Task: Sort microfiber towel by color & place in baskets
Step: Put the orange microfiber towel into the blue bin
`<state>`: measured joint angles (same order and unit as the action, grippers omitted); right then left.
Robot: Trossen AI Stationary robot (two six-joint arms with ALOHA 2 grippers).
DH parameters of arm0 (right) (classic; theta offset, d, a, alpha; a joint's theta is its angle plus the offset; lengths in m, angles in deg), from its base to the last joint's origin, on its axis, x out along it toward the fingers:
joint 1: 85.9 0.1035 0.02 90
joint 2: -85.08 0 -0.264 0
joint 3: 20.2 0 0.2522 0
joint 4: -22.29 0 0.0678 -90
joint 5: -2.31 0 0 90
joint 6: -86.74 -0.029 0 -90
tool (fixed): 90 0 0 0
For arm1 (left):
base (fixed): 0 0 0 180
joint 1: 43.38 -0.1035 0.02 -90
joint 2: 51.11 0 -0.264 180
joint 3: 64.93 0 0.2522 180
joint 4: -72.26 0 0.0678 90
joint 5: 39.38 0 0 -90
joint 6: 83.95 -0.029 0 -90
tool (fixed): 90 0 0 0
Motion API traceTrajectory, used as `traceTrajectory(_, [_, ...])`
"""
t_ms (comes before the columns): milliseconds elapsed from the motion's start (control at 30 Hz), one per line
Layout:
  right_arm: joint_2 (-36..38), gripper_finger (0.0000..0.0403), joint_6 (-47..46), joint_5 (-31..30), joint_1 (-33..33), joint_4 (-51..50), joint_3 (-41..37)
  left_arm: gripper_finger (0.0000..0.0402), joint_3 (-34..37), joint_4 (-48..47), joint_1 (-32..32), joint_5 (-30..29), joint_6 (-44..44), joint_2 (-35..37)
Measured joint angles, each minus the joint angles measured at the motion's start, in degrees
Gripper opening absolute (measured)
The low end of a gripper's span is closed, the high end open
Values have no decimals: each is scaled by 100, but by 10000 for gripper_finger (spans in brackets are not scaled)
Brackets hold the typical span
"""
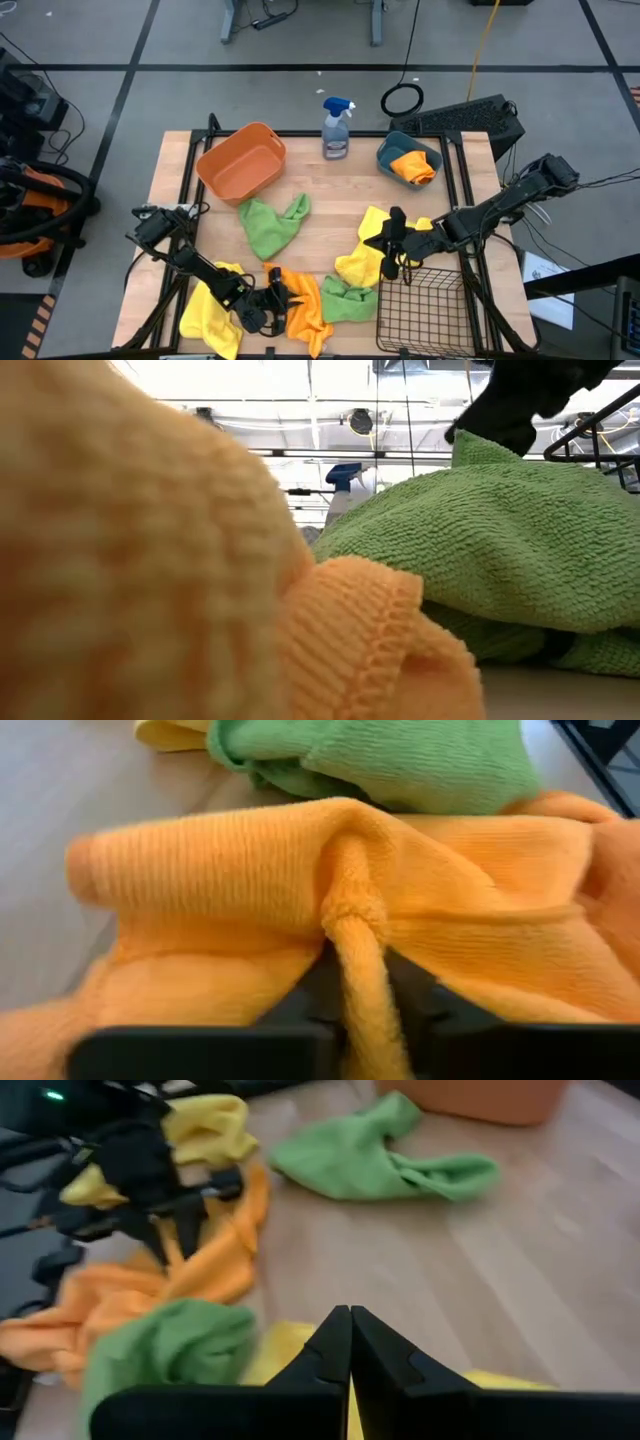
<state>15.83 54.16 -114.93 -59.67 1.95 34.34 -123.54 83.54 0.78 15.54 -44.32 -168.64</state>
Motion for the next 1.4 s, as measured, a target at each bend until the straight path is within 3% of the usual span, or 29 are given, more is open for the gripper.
traceTrajectory(67, [-76,0,140,-4,93,379,0,19,23,-132,14,87,-213,166])
traceTrajectory(300, [-376,0,919,-104,316,1547,0,13,95,-886,62,304,-1675,1467])
traceTrajectory(600, [-1131,0,1881,-117,331,3501,2,10,62,-1406,-4,-675,-3393,3216])
traceTrajectory(700, [-1414,7,1983,449,312,3885,98,10,66,-1443,-127,-811,-3903,3527])
traceTrajectory(767, [-1597,22,2022,756,314,3822,288,9,65,-1386,-253,-852,-4170,3714])
traceTrajectory(967, [-2135,102,2704,727,313,3681,1236,10,64,-1370,-698,-718,-4502,4005])
traceTrajectory(1067, [-2515,151,3188,522,314,3487,1811,11,64,-1440,-912,-447,-4461,4000])
traceTrajectory(1233, [-3117,230,3535,-274,314,2304,2744,12,62,-1572,-1082,185,-4298,3883])
traceTrajectory(1400, [-3500,274,3489,-658,310,1431,3251,13,62,-1651,-1076,383,-4287,3875])
